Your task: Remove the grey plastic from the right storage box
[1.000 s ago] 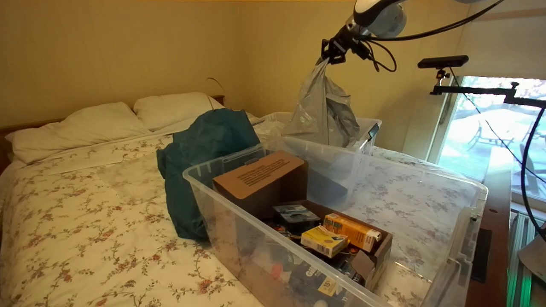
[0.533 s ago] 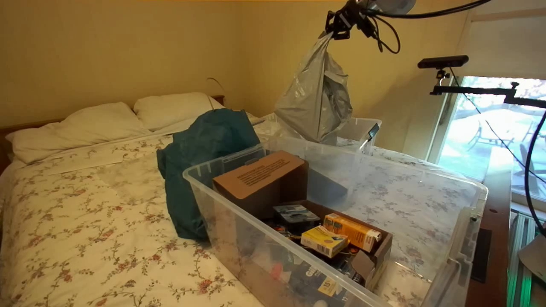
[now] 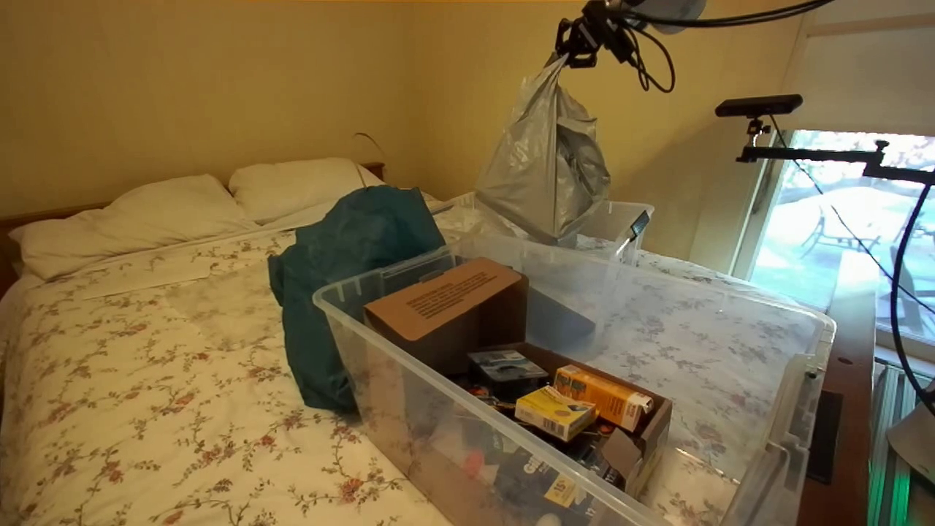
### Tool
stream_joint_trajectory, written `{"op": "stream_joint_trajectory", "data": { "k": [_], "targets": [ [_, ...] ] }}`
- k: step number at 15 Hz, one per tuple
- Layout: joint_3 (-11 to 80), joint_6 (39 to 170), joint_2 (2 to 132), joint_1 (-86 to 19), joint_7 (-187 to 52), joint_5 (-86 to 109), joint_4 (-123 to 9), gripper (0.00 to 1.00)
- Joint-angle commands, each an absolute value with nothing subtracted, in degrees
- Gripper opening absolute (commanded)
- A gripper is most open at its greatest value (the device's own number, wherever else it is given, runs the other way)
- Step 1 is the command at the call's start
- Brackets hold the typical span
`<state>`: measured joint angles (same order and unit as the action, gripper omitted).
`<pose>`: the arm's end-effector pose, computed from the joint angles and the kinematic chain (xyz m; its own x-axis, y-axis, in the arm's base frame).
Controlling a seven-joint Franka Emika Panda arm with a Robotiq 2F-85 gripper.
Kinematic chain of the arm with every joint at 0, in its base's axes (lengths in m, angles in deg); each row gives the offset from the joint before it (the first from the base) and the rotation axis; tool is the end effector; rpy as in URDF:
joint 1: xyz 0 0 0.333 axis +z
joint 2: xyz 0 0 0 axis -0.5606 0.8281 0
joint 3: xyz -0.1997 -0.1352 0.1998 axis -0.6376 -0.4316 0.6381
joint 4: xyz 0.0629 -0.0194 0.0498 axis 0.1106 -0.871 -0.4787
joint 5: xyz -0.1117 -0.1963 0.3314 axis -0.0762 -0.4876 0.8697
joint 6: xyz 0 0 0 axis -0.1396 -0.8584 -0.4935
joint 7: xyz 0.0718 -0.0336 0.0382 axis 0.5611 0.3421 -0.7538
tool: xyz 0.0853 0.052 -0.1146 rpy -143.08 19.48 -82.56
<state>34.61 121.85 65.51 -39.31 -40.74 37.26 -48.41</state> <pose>0.7277 -0.1116 0.6117 0.3522 -0.8260 0.4401 -0.4503 -0.5617 -0.6940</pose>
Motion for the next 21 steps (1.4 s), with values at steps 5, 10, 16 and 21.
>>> {"op": "stream_joint_trajectory", "data": {
  "k": [5, 10, 16, 21],
  "targets": [
    [29.4, 116.2, 71.3, -41.5, -23.4, 36.4, -27.6, 0.0],
    [27.0, 115.2, 75.0, -42.9, -12.3, 33.9, -18.2, 0.0],
    [31.8, 119.1, 82.0, -45.6, -21.3, 35.4, -8.1, 0.0],
    [30.8, 121.1, 84.6, -44.0, -21.5, 35.1, -11.8, 0.01]
  ]
}}
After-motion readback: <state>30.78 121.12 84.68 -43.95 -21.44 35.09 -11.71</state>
